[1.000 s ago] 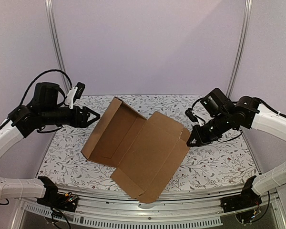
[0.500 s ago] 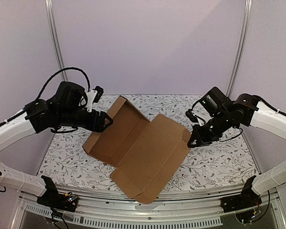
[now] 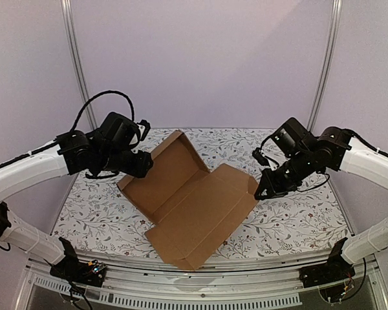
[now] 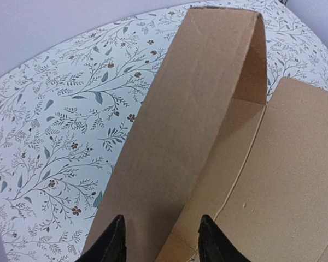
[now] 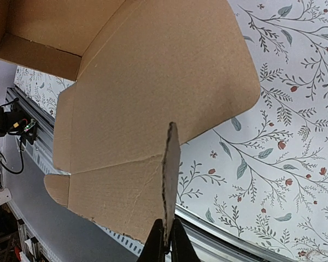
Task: Fold the paper box
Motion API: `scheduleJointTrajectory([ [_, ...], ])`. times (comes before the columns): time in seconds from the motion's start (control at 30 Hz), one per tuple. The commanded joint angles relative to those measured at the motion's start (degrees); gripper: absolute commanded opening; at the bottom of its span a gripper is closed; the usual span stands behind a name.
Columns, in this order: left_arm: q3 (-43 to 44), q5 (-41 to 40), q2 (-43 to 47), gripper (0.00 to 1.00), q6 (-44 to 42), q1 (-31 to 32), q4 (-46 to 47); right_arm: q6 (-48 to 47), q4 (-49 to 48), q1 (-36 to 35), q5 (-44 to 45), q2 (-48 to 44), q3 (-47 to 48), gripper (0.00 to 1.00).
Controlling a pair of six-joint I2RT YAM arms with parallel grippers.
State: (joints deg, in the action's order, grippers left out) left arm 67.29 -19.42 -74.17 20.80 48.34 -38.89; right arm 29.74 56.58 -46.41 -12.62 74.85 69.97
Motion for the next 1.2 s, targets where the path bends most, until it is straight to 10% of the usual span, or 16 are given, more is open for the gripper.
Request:
scheduleJointTrajectory([
  [0.0,1.9,-3.1,-3.1,0.41,-1.0,0.7,-0.9,0.6,0.8,0.5,-0.8,-1.9,0.6,0.05],
  [0.67,3.1,-1.4,-12.8,0.29,-2.5,-3.2,6.7,1.4,-2.3,0.5,1.4,-5.1,-1.9,0.34],
  [1.17,8.1,5.0,-23.4,0.25,-2.2,-8.2,11.1,3.9,-10.9,0.5,-0.1,-5.7,-9.8,0.36],
])
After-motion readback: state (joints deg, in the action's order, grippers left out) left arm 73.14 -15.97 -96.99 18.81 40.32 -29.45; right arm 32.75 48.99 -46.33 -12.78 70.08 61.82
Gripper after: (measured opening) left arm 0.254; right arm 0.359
